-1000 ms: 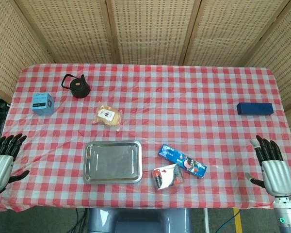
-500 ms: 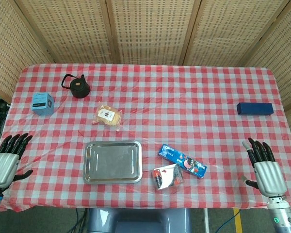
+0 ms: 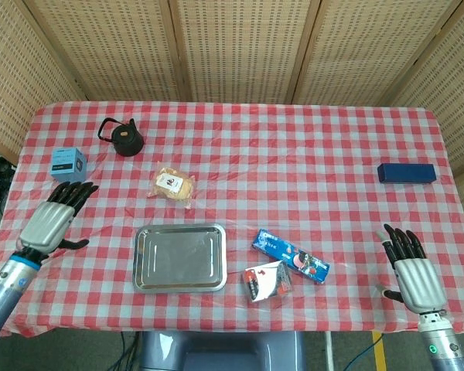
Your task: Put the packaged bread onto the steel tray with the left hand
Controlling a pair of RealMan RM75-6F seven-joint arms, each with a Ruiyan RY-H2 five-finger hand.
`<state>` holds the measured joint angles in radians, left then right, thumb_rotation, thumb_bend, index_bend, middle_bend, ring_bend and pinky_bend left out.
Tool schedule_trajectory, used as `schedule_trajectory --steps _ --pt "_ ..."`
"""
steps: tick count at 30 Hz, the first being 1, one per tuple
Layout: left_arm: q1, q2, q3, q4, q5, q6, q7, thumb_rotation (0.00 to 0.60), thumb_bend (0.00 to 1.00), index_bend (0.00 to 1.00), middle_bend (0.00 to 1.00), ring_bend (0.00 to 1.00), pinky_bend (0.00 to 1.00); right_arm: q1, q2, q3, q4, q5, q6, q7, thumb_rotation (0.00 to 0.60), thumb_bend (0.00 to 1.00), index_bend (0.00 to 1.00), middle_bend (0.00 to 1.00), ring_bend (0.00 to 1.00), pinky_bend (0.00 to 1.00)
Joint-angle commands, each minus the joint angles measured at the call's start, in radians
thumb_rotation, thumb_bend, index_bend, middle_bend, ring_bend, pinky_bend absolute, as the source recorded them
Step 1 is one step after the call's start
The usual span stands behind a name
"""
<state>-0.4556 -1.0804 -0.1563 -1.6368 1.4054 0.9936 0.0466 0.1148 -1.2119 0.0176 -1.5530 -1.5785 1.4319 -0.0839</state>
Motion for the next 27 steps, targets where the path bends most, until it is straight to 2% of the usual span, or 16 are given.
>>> schedule_trajectory --steps 1,3,8,11,15,21,27 --pt "-0.156 -0.071 -0.098 0.095 -0.148 -0.122 0.060 0.600 0.07 0.00 0.00 0.00 0.06 0.005 0.003 -0.005 -0.002 0.003 -0.013 0.010 0.600 0.06 0.00 0.00 0.00 0.00" --pt "-0.196 -0.113 -0.114 0.131 -0.210 -0.146 0.113 0.600 0.07 0.00 0.00 0.00 0.10 0.008 0.006 -0.005 0.000 0.001 -0.018 0.018 0.600 0.06 0.00 0.00 0.00 0.00" --pt "-0.304 -0.216 -0.135 0.250 -0.375 -0.240 0.221 0.600 0.07 0.00 0.00 0.00 0.11 0.015 0.012 -0.005 0.008 0.017 -0.038 0.045 0.600 0.06 0.00 0.00 0.00 0.00" --pt "-0.397 -0.297 -0.127 0.367 -0.472 -0.330 0.291 0.600 0.08 0.00 0.00 0.00 0.11 0.024 0.019 0.005 0.017 0.044 -0.063 0.075 0.600 0.06 0.00 0.00 0.00 0.00" --pt "-0.476 -0.356 -0.101 0.454 -0.570 -0.399 0.356 0.600 0.08 0.00 0.00 0.00 0.11 0.030 0.019 0.015 0.030 0.071 -0.081 0.090 0.600 0.06 0.00 0.00 0.00 0.00" --pt "-0.555 -0.446 -0.053 0.569 -0.657 -0.457 0.408 0.600 0.08 0.00 0.00 0.00 0.11 0.035 0.021 0.028 0.045 0.111 -0.102 0.106 0.600 0.06 0.00 0.00 0.00 0.00" --pt "-0.606 -0.509 -0.025 0.650 -0.695 -0.498 0.415 0.600 0.08 0.00 0.00 0.00 0.11 0.038 0.022 0.033 0.054 0.126 -0.111 0.117 0.600 0.06 0.00 0.00 0.00 0.00"
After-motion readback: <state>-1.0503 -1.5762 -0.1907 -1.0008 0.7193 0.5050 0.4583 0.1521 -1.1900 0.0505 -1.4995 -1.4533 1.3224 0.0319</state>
